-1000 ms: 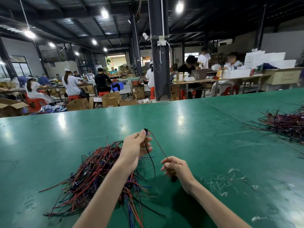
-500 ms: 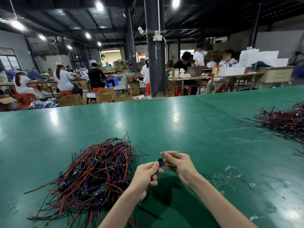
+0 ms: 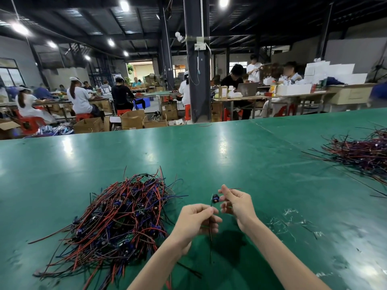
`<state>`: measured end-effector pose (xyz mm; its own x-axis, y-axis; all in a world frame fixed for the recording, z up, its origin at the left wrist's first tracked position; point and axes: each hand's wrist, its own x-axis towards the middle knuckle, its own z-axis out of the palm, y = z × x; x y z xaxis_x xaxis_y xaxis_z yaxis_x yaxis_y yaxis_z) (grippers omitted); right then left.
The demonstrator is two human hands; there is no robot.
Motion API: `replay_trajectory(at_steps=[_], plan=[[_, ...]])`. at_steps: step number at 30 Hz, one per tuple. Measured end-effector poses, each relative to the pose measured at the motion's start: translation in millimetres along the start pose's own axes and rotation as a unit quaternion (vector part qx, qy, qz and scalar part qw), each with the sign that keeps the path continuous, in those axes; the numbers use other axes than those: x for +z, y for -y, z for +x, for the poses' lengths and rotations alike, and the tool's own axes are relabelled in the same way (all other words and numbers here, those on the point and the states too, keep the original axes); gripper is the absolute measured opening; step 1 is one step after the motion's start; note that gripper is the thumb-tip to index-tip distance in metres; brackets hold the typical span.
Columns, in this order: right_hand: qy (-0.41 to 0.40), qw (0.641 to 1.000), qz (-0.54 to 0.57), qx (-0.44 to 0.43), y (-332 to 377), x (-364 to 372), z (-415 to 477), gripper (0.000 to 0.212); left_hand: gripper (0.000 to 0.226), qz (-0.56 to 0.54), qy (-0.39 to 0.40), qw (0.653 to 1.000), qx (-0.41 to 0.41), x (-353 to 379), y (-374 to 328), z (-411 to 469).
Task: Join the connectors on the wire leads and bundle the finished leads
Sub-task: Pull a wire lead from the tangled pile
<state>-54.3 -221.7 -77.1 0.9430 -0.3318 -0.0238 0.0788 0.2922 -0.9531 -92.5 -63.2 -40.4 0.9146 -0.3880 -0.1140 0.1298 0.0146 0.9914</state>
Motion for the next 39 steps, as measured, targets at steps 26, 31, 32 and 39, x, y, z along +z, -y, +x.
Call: replay_trajectory(at_steps=[26, 31, 32, 39], plan=[[0.024, 0.997, -0.072, -0.02, -11.7, -6.5, 4.5, 0.042, 0.013, 0.673, -0.122, 0.729, -0.033, -130.8, -73.7, 59.2], [0.024, 0.996, -0.081, -0.026, -11.6, -6.7, 3.7, 0.041, 0.026, 0.58, -0.312, 0.747, 0.092, -153.5, -72.0, 62.5], [0.023, 0.996, -0.082, -0.026, -11.7, -6.8, 3.8, 0.041, 0.027, 0.606, -0.3, 0.734, 0.066, -157.9, -70.9, 65.3], [0.027, 0.996, -0.079, -0.022, -12.9, -7.8, 6.6, 0.039, 0.025, 0.666, -0.289, 0.688, 0.013, -158.5, -50.9, 76.7]])
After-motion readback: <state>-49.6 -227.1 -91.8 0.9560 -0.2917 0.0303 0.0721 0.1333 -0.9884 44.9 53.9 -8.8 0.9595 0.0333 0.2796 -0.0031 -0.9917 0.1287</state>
